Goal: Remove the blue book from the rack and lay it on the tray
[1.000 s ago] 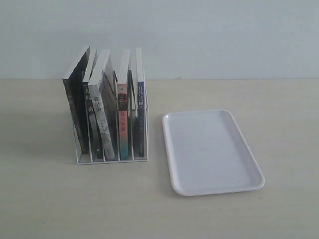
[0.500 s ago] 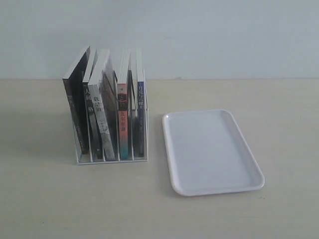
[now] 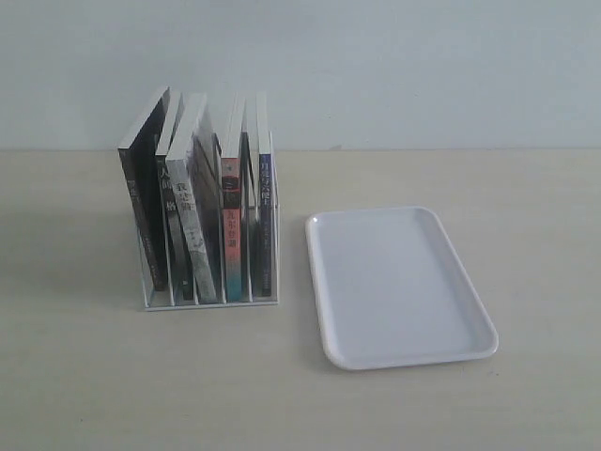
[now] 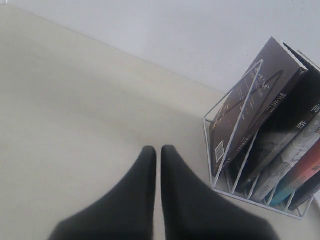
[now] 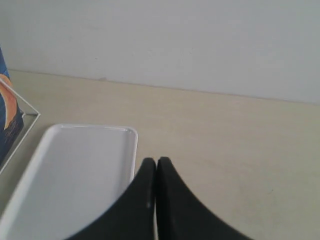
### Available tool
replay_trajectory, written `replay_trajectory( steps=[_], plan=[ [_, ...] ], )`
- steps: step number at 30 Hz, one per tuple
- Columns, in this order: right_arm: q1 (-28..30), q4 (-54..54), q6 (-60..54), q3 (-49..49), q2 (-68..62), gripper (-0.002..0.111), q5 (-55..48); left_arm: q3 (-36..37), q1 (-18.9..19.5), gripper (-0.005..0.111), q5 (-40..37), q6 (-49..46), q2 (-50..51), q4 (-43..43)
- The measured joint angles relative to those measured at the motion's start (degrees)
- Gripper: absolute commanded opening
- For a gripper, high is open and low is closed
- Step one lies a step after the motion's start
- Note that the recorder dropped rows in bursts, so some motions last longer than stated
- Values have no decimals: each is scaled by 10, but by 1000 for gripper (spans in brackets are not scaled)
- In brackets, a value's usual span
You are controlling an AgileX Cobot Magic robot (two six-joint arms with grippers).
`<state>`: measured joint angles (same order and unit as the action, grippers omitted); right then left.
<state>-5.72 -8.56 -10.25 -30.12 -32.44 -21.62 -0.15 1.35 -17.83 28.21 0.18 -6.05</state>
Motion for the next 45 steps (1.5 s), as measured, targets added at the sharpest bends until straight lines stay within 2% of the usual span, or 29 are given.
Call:
replay_trajectory(
  steps=[13, 16, 20, 23, 26, 29, 31, 33, 36, 39, 43, 44, 45],
  plan=[
    [0, -44, 12, 0, -5, 0, 67, 0, 0, 4, 0, 0, 0, 0],
    [0, -64, 64, 0, -37, 0, 106, 0, 0, 4, 0, 0, 0, 0],
    [0, -124, 164, -1, -123, 0, 213, 0, 0, 4, 0, 0, 0, 0],
    [-13, -131, 239, -36, -206, 0, 259, 0, 0, 4, 0, 0, 0, 0],
    [-74, -66, 250, -129, -293, 0, 199, 0, 0, 4, 0, 0, 0, 0],
    [-153, -18, 199, -264, -358, 0, 90, 0, 0, 4, 0, 0, 0, 0],
    [-215, -2, 160, -361, -411, 0, -18, 0, 0, 4, 0, 0, 0, 0],
    [-255, 12, 146, -444, -454, 0, -96, 0, 0, 4, 0, 0, 0, 0],
    [-295, 30, 139, -538, -523, 0, -177, 0, 0, 4, 0, 0, 0, 0],
    [-315, 36, 153, -595, -576, 1, -209, 0, 0, 4, 0, 0, 0, 0],
    [-334, 36, 169, -650, -631, 15, -233, 0, 0, 4, 0, 0, 0, 0],
    [-336, 34, 174, -661, -644, 21, -237, 0, 0, 4, 0, 0, 0, 0],
    [-339, 33, 181, -671, -657, 33, -242, 0, 0, 4, 0, 0, 0, 0]
  ],
)
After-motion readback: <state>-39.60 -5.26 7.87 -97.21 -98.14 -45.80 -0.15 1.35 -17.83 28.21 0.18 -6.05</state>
